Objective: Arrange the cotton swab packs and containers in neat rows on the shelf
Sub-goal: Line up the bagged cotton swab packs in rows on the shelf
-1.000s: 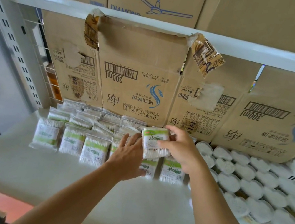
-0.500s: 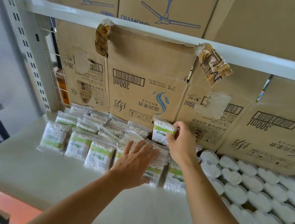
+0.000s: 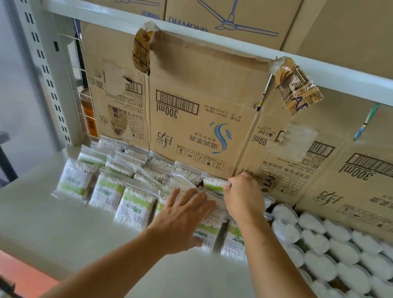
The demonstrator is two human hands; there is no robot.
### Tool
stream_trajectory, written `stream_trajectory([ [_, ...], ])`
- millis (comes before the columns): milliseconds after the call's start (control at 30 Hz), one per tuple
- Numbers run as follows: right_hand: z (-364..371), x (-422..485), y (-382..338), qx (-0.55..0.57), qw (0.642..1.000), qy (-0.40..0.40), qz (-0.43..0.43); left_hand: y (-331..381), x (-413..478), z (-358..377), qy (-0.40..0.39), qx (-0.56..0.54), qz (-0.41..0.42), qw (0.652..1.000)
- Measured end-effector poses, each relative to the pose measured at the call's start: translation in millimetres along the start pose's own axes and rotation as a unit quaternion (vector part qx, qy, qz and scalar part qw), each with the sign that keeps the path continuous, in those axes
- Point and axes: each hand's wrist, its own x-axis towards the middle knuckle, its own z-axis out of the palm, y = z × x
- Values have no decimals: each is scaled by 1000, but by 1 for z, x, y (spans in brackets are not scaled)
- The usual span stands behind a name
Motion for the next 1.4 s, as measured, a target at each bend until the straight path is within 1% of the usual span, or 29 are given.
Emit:
stream_trajectory([
  [100,-2,-3,-3,-18,1000,12,17,0,0,0,-2,-2,-3,1000],
  [233,-9,-7,2,62,994,93,12,-1,1,0,0,-1,-2,1000],
  [333,-27,-16,11,144,981,116,52,-1,5,1,-4,9,-2,1000],
  [400,-38,-24,17,157,978,110,79,-1,9,2,-8,25,-4,1000],
  [500,-47,-38,23,144,982,81,95,-2,17,3,-7,53,-1,999],
  [633,-49,-63,27,105,987,0,121,-2,22,2,-7,60,4,998],
  [767,-29,-88,22,61,984,-95,136,-1,21,1,-1,47,-2,999],
  [833,-18,-97,19,62,981,-122,137,0,15,-1,-2,38,-14,999],
  [1033,-4,-107,18,87,980,-94,150,-5,-5,1,45,4,-49,998],
  [1200,6,-111,16,116,979,-69,149,-10,-9,3,46,0,-105,993],
  [1267,7,-113,14,133,979,-56,141,-13,-7,4,38,-7,-119,992],
  [1400,10,-117,3,207,973,-47,91,-15,-14,2,64,-33,-131,989],
])
